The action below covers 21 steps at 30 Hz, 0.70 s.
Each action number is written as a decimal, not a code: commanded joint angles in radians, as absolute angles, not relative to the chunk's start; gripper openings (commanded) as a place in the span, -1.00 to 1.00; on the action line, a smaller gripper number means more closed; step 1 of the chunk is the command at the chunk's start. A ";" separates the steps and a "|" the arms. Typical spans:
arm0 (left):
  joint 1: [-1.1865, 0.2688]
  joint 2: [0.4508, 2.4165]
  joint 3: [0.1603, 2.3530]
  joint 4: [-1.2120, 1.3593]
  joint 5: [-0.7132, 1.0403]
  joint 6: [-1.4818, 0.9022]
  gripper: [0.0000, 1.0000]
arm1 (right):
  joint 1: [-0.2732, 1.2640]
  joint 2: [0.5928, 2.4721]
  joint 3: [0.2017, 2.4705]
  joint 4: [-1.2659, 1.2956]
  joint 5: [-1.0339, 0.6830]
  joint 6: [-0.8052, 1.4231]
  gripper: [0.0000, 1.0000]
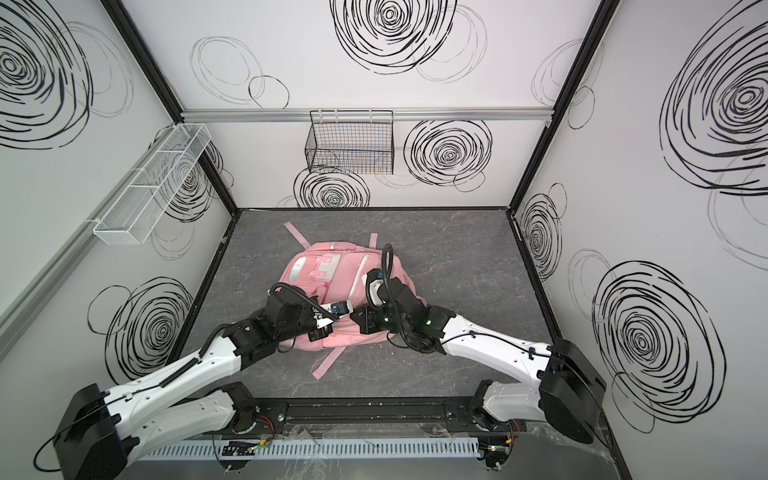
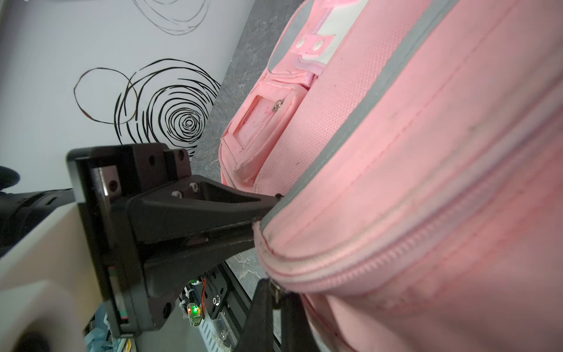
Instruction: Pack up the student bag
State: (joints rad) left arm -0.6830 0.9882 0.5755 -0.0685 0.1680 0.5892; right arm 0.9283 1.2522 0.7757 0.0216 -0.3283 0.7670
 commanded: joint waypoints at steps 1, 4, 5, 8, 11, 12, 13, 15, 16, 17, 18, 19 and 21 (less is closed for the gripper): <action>-0.656 0.945 0.556 0.080 0.269 0.498 -1.00 | 0.924 1.222 0.745 0.182 -0.272 0.824 -0.94; -0.649 0.944 0.557 0.097 0.329 0.467 -1.00 | 0.926 1.243 0.720 0.247 -0.235 0.875 -0.79; -0.649 0.942 0.556 0.104 0.343 0.456 -1.00 | 0.925 1.252 0.714 0.266 -0.225 0.889 -0.79; -0.650 0.944 0.554 0.105 0.389 0.435 -1.00 | 0.927 1.270 0.697 0.319 -0.200 0.900 -0.66; -0.653 0.944 0.551 0.111 0.409 0.412 -1.00 | 0.928 1.274 0.667 0.382 -0.173 0.913 -0.53; -0.655 0.944 0.550 0.111 0.413 0.408 -1.00 | 0.928 1.273 0.656 0.408 -0.169 0.916 -0.53; -0.659 0.942 0.549 0.113 0.413 0.404 -1.00 | 0.930 1.272 0.642 0.432 -0.162 0.922 -0.50; -0.663 0.939 0.547 0.116 0.417 0.397 -1.00 | 0.932 1.271 0.627 0.457 -0.142 0.938 -0.42; -0.664 0.939 0.545 0.120 0.419 0.392 -1.00 | 0.933 1.275 0.624 0.461 -0.134 0.941 -0.42; -0.664 0.938 0.545 0.123 0.419 0.389 -1.00 | 0.933 1.280 0.627 0.457 -0.128 0.939 -0.42; -0.664 0.937 0.545 0.126 0.418 0.386 -1.00 | 0.934 1.286 0.633 0.445 -0.122 0.938 -0.41; -0.665 0.937 0.546 0.127 0.415 0.382 -1.00 | 0.938 1.295 0.646 0.420 -0.107 0.932 -0.31; -0.664 0.940 0.547 0.139 0.413 0.365 -1.00 | 0.957 1.314 0.679 0.357 -0.060 0.905 -0.29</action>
State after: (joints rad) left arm -0.6384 0.9756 0.5343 0.0013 0.2668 0.4210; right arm 0.9592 1.2770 0.6415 0.3695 -0.2108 0.9192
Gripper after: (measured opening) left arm 0.103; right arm 0.353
